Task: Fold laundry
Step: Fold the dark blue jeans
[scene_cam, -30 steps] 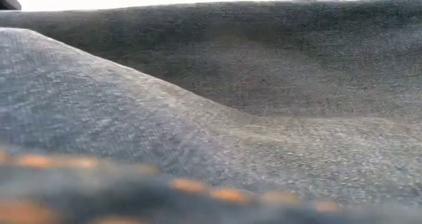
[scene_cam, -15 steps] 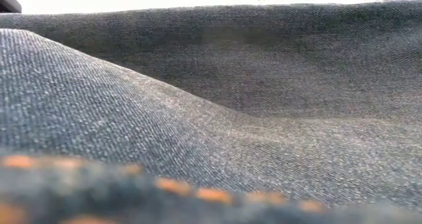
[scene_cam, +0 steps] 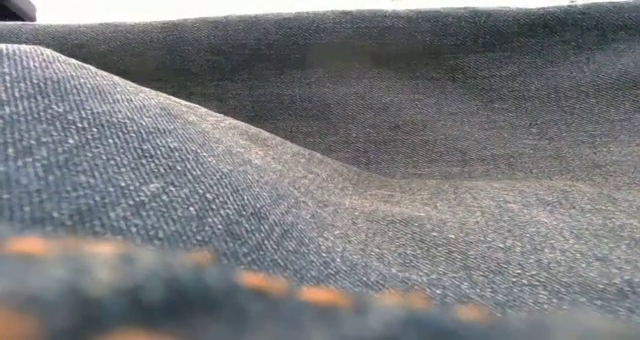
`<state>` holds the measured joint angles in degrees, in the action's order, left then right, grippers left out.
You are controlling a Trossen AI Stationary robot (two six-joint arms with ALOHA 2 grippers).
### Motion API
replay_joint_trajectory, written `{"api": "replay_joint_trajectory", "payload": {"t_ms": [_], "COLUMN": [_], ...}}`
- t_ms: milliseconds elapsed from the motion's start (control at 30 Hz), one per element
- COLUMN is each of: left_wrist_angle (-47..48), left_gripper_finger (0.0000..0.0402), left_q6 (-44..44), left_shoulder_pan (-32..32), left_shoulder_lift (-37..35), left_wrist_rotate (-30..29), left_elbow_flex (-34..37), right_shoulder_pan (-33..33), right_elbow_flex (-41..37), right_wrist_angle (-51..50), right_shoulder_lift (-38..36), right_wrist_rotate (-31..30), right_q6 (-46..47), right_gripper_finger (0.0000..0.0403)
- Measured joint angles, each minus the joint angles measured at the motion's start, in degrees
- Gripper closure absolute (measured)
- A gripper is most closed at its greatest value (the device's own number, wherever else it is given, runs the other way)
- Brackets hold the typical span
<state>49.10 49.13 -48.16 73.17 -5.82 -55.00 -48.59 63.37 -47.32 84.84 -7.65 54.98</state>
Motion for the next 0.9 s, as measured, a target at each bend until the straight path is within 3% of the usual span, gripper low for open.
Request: {"api": "replay_joint_trajectory", "payload": {"t_ms": [267, 367, 500, 567, 733, 900], "left_wrist_angle": [0.0, 0.0, -0.1, -0.2, -0.2, 0.1], "left_gripper_finger": [0.0401, 0.0401, 0.0401, 0.0401, 0.0401, 0.0401], "left_q6": [1.0, 1.8, 2.7, 2.7, 2.7, 2.6], "left_shoulder_pan": [0.0, 0.0, 0.0, 0.0, 0.0, 0.0], "left_shoulder_lift": [0.0, 0.0, 0.0, 0.0, -0.1, -0.1], "left_wrist_rotate": [0.1, 1.0, 2.0, 2.1, 2.3, 2.2], "left_elbow_flex": [0.0, 0.0, 0.0, 0.0, 0.0, 0.0], "right_shoulder_pan": [0.7, 0.7, 0.7, 0.8, 0.3, 4.2], "right_elbow_flex": [0.0, 0.0, 0.0, 0.0, 0.0, 0.0], "right_wrist_angle": [2.5, 4.1, 4.5, 4.8, 6.1, 4.1], "right_shoulder_lift": [5.1, 5.3, 3.0, 1.0, -4.8, -9.6], "right_wrist_rotate": [0.0, 0.7, 4.1, 5.4, 5.8, 5.5], "right_q6": [-4.7, -8.6, -10.3, -9.7, -6.1, -5.7], "right_gripper_finger": [0.0200, 0.0247, 0.0353, 0.0382, 0.0363, 0.0378]}}
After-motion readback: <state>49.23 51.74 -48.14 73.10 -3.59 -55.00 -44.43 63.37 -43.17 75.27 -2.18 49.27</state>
